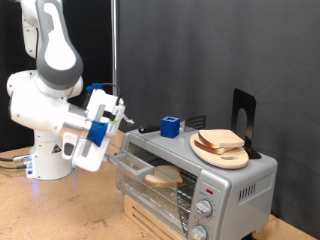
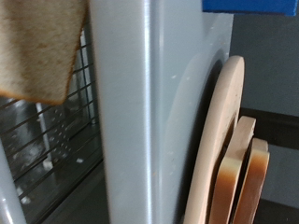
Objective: Make a piece of toast with the oven
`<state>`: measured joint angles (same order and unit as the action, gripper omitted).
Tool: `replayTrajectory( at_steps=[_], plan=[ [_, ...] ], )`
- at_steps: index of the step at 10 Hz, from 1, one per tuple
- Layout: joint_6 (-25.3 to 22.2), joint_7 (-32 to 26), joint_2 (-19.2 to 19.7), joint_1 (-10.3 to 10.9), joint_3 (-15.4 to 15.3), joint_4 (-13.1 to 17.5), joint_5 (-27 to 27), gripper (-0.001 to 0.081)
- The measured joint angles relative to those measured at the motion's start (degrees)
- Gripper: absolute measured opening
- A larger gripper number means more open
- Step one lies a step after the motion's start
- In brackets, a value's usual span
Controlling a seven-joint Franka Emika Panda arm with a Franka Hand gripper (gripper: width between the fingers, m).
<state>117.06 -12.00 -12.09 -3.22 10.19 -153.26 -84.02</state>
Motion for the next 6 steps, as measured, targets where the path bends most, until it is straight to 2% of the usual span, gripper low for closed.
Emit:
replayTrajectory(
  at_steps=[2,6],
  plan=[
    [0.71,1.58,-0.51,0.27,-1.28,0.01,-0.04,0.0808],
    [-1.92,-0.27,-0.14,-0.93,0.56,-0.04,0.32,0.0808]
  ],
)
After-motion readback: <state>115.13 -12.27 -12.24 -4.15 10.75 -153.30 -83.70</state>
